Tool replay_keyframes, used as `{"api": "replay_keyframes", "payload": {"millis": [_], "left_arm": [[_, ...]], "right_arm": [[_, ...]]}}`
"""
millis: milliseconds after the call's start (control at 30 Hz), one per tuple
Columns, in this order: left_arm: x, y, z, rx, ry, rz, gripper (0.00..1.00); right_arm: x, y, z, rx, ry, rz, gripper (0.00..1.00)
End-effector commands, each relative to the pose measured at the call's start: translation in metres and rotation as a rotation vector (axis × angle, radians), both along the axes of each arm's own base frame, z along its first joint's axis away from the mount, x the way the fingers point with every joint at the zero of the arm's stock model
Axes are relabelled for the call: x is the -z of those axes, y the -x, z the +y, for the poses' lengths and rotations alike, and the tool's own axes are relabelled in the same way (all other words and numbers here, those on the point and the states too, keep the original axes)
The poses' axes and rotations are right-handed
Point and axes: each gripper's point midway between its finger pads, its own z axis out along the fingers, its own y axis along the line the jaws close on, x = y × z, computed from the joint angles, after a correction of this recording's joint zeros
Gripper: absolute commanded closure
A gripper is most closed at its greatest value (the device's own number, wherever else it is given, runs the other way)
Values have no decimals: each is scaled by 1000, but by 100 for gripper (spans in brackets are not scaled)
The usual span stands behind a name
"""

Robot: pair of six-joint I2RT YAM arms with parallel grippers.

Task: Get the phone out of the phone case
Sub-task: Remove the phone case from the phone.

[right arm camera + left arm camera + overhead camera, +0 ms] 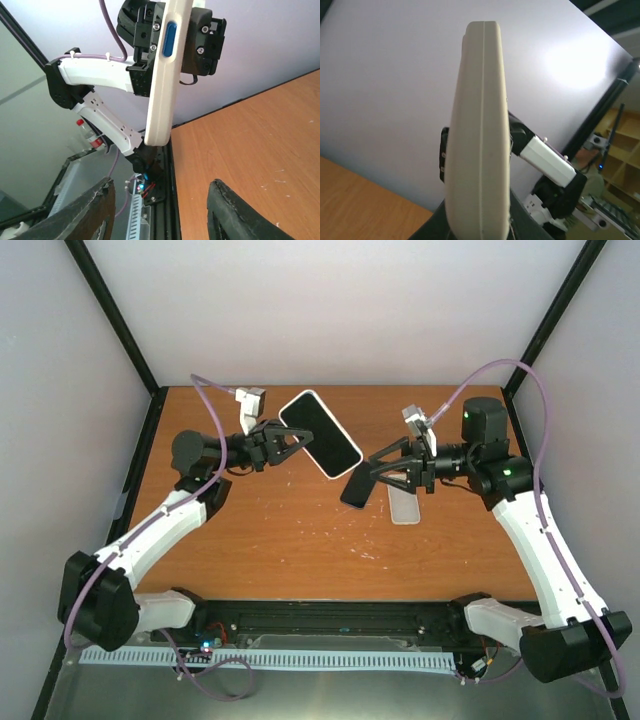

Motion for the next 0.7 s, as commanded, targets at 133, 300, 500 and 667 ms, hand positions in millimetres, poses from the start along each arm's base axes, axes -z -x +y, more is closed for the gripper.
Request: {"api": "replay_keyframes", "payload": {"millis": [133,300,500,667], "left_arm": [[-3,-23,5,-115,64,28,100],[-4,-23,4,-98,79,31,100],[-11,-21,6,-103,83,23,100],[-15,-18,7,-91,89,23,100]], "right_arm": [[-31,-3,4,-62,-106,-12,53],[-29,-11,8,-39,-99,3,58],[-5,-47,7,139,-17,34,54],[-5,-40,12,47,-71,84,56]]}}
